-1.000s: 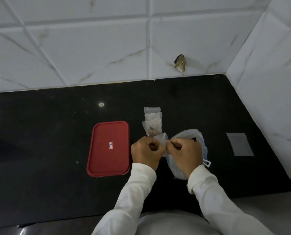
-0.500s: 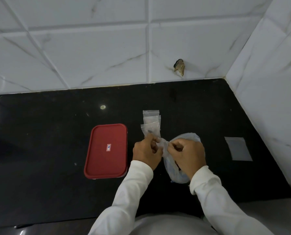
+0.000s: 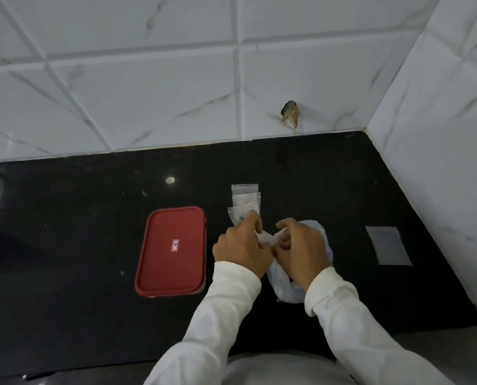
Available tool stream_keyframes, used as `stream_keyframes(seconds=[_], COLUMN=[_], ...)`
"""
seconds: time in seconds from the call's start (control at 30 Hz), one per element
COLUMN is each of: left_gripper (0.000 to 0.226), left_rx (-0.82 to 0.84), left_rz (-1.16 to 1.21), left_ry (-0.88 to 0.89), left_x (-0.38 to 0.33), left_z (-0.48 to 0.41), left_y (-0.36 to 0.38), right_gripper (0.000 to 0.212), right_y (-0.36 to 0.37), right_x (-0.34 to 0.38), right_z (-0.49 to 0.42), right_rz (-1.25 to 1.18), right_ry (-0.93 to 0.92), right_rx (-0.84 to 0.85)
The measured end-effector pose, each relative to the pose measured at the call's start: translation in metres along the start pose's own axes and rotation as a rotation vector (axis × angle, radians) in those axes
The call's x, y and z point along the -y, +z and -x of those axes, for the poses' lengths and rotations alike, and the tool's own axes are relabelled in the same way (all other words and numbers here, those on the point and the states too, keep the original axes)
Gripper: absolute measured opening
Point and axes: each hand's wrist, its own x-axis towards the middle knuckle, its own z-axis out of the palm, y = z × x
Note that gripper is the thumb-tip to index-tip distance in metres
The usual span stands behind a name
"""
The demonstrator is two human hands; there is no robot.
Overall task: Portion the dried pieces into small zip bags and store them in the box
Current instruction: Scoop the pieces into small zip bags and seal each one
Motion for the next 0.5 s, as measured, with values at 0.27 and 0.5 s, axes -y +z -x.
stream_keyframes(seconds=[0.27,0.5], left_gripper=[0.033,0.034], left_rx=[0.082,0.178], left_rz=[0.559,1.287], left_ry=[-0.014,-0.376], left_x=[0.015,0.022], left_z=[-0.011,-0.011], left_y=[0.011,0.027], right_gripper=[0.029,0.022], right_y=[0.004,-0.004], right_x=[-0.014,-0.015], right_z=[0.004,0.006], right_rz=[-0.301,-0.395], right_ry=[-0.104,-0.167], right_rx=[-0.29,-0.304])
